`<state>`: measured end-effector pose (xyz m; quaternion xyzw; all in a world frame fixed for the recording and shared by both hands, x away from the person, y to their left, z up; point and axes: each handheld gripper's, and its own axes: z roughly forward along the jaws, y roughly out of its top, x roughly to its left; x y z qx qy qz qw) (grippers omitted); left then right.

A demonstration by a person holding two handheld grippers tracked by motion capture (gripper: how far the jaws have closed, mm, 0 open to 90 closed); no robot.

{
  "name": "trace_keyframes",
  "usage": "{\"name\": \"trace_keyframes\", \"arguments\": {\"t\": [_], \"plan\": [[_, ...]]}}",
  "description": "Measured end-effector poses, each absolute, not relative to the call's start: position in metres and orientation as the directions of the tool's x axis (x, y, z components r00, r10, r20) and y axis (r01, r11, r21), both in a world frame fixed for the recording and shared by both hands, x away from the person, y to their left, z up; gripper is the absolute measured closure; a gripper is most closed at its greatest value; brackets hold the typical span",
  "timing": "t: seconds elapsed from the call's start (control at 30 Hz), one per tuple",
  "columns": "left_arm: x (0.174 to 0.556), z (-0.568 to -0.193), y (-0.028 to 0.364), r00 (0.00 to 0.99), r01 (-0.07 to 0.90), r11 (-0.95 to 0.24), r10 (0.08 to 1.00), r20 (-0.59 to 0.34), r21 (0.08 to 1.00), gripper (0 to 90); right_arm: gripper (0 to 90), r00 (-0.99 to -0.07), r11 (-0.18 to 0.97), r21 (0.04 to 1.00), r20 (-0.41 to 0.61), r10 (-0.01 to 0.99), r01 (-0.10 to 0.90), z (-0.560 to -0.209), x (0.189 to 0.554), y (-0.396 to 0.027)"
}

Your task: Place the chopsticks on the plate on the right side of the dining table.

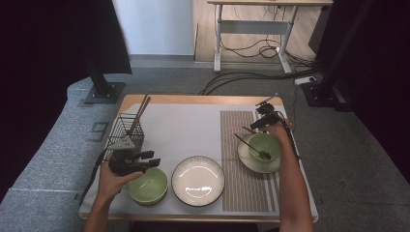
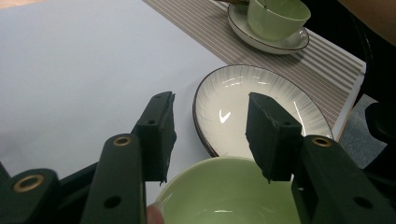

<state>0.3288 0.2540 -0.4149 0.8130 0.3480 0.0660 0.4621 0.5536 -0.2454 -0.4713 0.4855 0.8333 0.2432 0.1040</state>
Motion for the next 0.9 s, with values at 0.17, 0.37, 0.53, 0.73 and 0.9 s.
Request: {"name": "trace_keyframes", "arguments": {"t": [0.17, 0.37, 0.53, 0.73, 0.9], "plan": [[0.329, -0.415, 0.254, 0.749, 0.505, -0.330, 0.626, -0.215, 0.797, 52.1, 53.7, -0.502, 0.401, 0.522, 0.061, 0.863, 0.753, -0.469, 0.554, -0.246], [0.329, -0.415, 0.254, 0.750, 0.505, -0.332, 0.626, -0.215, 0.797, 52.2, 53.3, -0.504, 0.406, 0.518, 0.057, 0.862, 0.753, -0.466, 0.556, -0.244], [0.329, -0.415, 0.254, 0.749, 0.505, -0.328, 0.626, -0.216, 0.798, 52.1, 53.2, -0.504, 0.410, 0.509, 0.055, 0.862, 0.756, -0.467, 0.559, -0.241], [0.329, -0.414, 0.256, 0.750, 0.503, -0.326, 0.625, -0.217, 0.800, 52.1, 52.8, -0.508, 0.419, 0.495, 0.054, 0.859, 0.761, -0.468, 0.562, -0.237], [0.329, -0.414, 0.257, 0.748, 0.503, -0.323, 0.627, -0.218, 0.802, 52.1, 52.8, -0.517, 0.430, 0.486, 0.054, 0.854, 0.761, -0.470, 0.564, -0.232]]}}
